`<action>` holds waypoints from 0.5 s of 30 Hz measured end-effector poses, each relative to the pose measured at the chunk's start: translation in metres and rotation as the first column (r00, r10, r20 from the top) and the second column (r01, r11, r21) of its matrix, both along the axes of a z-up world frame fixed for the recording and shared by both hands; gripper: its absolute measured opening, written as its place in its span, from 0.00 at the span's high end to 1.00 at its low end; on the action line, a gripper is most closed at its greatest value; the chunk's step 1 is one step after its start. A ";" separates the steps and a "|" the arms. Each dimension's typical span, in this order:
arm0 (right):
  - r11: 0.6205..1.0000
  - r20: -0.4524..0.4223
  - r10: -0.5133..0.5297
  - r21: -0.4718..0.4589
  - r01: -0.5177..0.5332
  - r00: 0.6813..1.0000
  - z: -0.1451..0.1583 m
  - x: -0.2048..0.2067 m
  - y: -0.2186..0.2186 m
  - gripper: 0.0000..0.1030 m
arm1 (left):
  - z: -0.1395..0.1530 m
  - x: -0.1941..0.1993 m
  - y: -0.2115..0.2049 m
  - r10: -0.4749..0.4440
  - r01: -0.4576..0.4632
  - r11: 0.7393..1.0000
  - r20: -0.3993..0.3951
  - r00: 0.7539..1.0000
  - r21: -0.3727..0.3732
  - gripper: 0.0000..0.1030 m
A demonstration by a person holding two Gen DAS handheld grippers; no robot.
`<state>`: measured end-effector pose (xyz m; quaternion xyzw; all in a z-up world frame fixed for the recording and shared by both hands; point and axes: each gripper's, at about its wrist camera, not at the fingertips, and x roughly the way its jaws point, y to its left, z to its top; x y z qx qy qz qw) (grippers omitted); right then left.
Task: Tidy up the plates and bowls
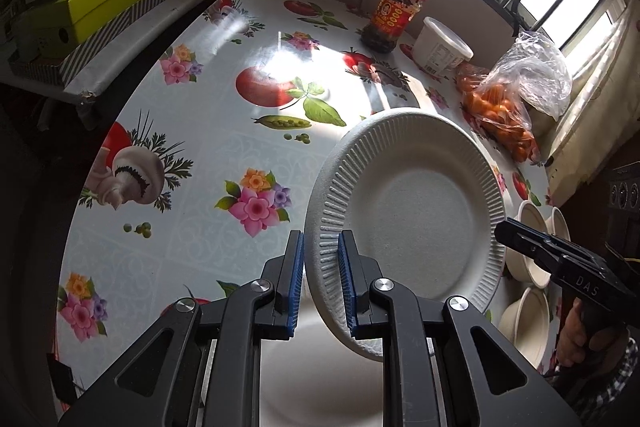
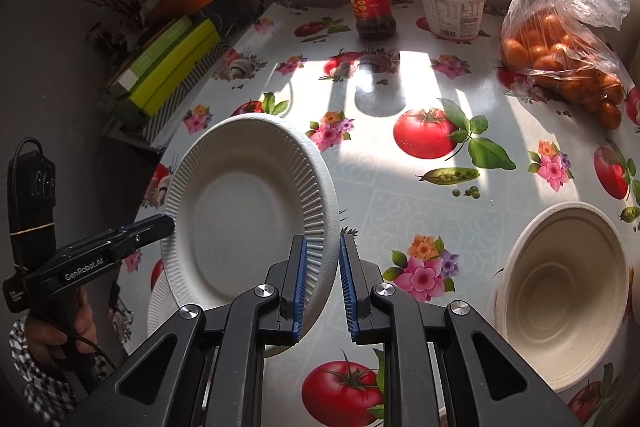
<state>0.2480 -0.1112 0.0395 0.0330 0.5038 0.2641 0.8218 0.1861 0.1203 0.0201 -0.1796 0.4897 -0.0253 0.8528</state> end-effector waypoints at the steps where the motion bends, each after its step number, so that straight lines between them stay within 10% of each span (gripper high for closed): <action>1: 1.000 -0.002 0.004 -0.001 -0.004 1.000 -0.001 -0.003 0.002 0.84 | 0.000 -0.003 0.002 0.004 -0.004 1.000 -0.001 1.000 -0.002 0.82; 15: 0.999 -0.009 0.049 -0.012 -0.049 0.999 -0.007 -0.043 0.023 0.84 | -0.007 -0.047 0.021 0.034 -0.034 0.999 -0.003 0.999 -0.009 0.82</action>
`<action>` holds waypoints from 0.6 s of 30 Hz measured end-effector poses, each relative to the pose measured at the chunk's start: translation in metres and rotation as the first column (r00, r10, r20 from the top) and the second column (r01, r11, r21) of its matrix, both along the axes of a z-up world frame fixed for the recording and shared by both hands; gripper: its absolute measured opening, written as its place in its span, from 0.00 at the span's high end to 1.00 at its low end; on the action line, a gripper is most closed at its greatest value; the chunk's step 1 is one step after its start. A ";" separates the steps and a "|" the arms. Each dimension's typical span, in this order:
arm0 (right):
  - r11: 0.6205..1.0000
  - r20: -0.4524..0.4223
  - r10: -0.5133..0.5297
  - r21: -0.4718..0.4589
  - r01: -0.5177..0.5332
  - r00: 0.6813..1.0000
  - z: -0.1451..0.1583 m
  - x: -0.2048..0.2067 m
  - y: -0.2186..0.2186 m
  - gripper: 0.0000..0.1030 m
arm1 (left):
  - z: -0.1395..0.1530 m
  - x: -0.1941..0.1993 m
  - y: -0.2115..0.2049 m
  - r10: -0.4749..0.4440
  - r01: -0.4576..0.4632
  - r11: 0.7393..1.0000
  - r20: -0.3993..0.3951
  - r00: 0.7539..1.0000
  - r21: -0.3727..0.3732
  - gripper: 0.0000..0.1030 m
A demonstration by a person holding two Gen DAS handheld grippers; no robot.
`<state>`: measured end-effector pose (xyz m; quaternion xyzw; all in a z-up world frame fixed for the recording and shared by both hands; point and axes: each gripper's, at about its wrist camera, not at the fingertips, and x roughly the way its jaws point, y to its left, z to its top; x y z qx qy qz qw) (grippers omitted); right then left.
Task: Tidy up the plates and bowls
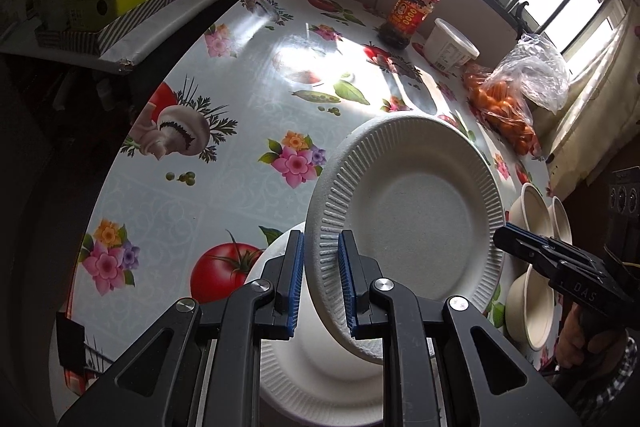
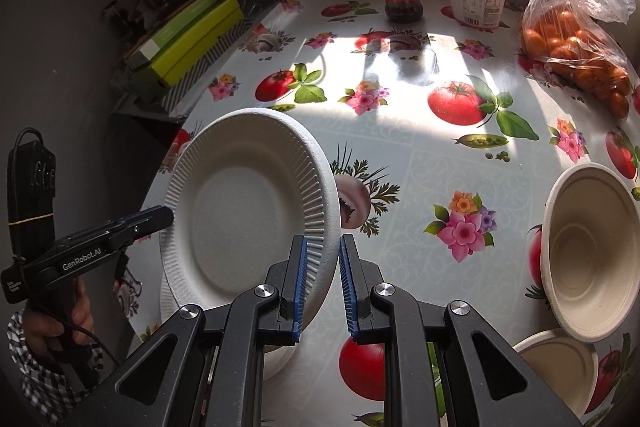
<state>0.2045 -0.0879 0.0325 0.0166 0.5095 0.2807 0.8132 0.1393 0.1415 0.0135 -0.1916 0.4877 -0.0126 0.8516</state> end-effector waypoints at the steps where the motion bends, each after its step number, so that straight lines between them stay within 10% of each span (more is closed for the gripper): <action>1: 1.000 -0.001 0.004 0.000 -0.004 1.000 -0.001 -0.003 0.001 0.84 | -0.001 -0.003 0.001 0.001 -0.001 1.000 -0.003 1.000 0.002 0.82; 18: 0.999 -0.032 0.034 -0.013 -0.034 0.999 -0.019 -0.031 0.016 0.84 | -0.015 -0.037 0.014 0.026 -0.026 1.000 -0.022 0.999 -0.001 0.82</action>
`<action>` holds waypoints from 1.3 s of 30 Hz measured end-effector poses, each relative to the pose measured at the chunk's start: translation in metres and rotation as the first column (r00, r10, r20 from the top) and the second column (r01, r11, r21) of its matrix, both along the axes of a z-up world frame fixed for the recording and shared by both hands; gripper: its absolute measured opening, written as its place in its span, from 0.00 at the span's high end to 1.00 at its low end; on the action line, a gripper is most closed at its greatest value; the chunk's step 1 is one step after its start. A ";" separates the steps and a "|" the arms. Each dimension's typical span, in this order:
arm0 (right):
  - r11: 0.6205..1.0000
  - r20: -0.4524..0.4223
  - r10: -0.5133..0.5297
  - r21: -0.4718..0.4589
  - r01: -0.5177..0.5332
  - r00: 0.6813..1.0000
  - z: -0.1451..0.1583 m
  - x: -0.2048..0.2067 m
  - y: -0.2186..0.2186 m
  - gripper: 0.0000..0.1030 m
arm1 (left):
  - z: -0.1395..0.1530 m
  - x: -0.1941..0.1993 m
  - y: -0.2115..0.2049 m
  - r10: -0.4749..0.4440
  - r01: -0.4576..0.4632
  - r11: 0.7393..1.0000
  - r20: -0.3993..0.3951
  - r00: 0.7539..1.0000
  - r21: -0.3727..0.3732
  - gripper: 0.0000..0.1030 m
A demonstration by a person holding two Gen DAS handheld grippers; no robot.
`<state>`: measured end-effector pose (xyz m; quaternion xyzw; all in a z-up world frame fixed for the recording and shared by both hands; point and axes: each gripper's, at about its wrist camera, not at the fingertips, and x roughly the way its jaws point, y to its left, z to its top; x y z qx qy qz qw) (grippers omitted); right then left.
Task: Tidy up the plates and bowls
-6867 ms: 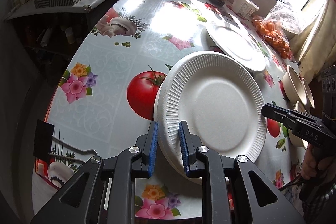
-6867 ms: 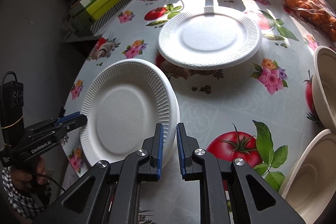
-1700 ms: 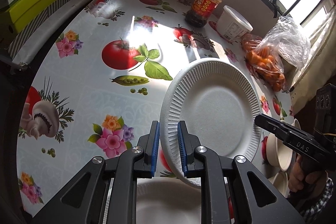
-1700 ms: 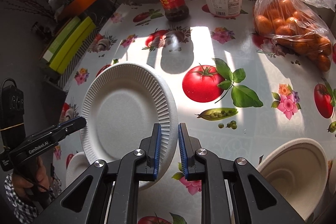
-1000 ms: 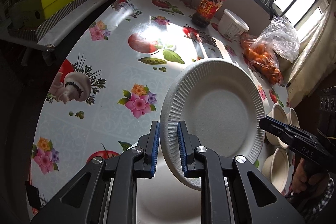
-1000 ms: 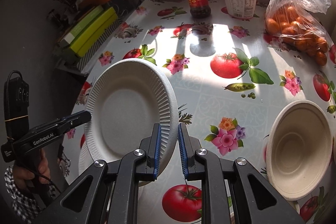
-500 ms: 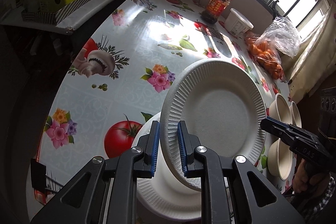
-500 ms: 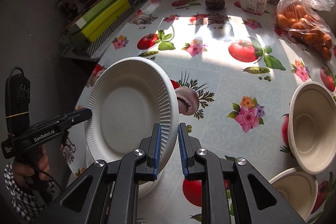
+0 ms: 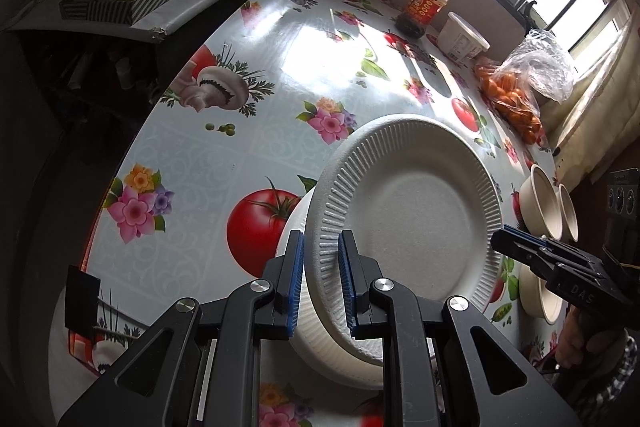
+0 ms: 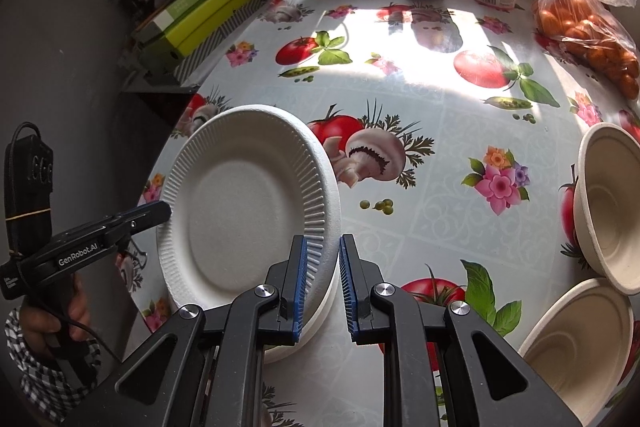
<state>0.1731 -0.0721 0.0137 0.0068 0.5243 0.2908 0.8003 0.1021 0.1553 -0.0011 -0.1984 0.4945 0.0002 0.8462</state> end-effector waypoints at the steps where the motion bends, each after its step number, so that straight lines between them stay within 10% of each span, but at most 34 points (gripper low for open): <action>1: 1.000 -0.002 -0.001 -0.001 0.001 1.000 -0.001 -0.001 0.000 0.84 | -0.001 -0.002 0.000 0.000 0.000 1.000 -0.001 1.000 -0.001 0.82; 39: 0.999 -0.021 0.013 -0.044 -0.013 1.000 -0.016 -0.010 0.012 0.84 | -0.021 -0.013 0.007 0.003 -0.004 1.000 -0.041 0.999 -0.003 0.82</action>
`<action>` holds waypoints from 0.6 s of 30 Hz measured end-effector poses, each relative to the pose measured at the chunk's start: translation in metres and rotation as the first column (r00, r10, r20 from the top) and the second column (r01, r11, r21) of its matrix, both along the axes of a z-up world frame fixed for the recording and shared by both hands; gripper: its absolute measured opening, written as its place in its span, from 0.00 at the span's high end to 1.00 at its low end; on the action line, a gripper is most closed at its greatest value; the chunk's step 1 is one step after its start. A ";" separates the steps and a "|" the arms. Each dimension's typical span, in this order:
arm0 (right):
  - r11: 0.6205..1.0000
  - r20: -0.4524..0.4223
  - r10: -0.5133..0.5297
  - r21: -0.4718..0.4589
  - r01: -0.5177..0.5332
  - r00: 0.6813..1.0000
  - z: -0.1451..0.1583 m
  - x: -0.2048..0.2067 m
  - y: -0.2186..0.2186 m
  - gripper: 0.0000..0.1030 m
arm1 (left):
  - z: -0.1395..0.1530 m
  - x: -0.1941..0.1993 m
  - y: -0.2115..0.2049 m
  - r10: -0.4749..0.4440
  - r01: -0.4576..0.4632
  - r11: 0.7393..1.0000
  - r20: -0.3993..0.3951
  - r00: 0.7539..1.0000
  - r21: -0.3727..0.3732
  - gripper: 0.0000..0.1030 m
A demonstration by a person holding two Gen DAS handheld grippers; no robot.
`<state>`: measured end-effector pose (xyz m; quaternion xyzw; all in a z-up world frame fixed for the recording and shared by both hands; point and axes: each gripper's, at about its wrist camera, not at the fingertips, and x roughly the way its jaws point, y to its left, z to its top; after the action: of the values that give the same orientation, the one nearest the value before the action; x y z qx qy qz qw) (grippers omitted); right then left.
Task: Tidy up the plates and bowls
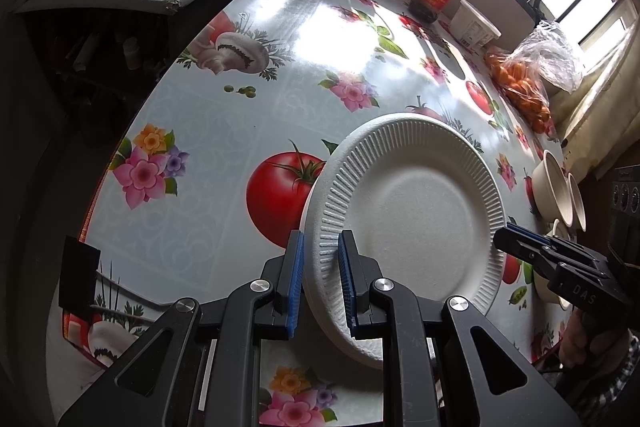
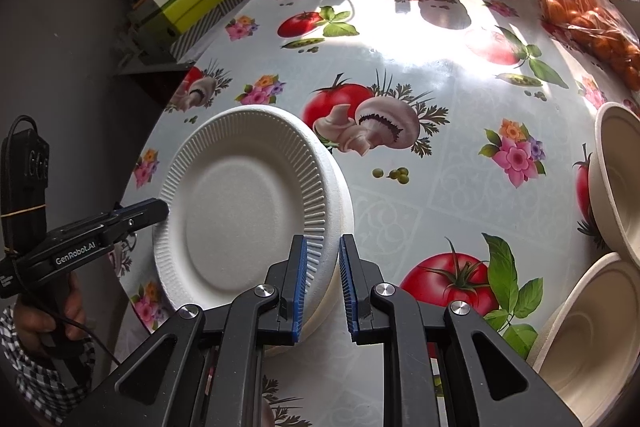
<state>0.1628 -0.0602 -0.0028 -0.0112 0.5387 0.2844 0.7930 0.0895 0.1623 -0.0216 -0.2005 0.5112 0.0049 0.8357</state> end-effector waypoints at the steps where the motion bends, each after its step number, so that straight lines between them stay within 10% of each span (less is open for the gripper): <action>1: 1.000 -0.002 0.000 0.001 0.000 1.000 0.000 0.000 0.000 0.84 | 0.000 0.000 -0.001 0.000 0.000 1.000 0.000 1.000 0.007 0.82; 18: 1.000 0.026 0.005 -0.022 -0.005 1.000 0.001 -0.001 0.001 0.83 | 0.001 -0.001 -0.008 -0.010 0.010 0.997 0.006 1.000 0.073 0.82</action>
<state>0.1613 -0.0593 -0.0015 -0.0251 0.5315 0.2801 0.7990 0.0883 0.1538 -0.0203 -0.1674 0.5089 0.0188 0.8442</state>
